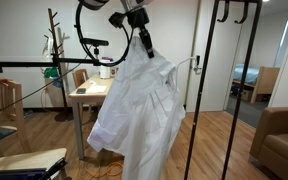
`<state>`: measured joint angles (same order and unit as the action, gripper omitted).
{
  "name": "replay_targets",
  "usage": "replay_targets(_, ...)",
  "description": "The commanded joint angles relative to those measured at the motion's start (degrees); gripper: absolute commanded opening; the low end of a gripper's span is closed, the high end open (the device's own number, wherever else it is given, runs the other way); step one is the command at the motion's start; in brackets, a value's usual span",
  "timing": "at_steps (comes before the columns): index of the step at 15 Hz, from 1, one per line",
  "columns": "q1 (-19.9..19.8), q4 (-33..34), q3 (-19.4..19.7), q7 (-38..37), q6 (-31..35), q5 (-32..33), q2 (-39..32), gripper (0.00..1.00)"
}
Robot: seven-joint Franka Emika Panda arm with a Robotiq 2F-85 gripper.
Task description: Hang the white shirt on the same rod as the other clothes
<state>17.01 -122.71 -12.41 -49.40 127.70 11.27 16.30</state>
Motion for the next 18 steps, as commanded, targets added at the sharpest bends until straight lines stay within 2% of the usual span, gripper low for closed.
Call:
replay_targets(1, -3.07, 6.42, 0.81, 9.36, -3.09, -6.64, -3.24, 0.08)
replay_targets(2, -3.99, 2.02, -1.53, 4.85, -1.27, -3.87, -0.76, 0.09)
replay_targets(5, -4.66, 4.75, -0.58, 7.63, -1.51, -5.45, -2.54, 0.09)
replay_targets(8, -5.39, 4.55, -0.82, 5.94, 1.25, -3.83, -2.6, 0.09)
replay_targets(9, -6.94, 3.77, -1.57, 1.98, 4.61, 0.27, -1.96, 0.09)
replay_targets(14, -11.91, 2.88, -2.96, -10.38, 14.48, 10.17, -1.83, 0.08)
replay_targets(16, -14.25, 3.01, -3.81, -16.9, 18.47, 16.03, -2.55, 0.08)
replay_targets(18, -16.86, 4.33, -5.31, -23.91, 21.71, 24.79, -4.0, 0.08)
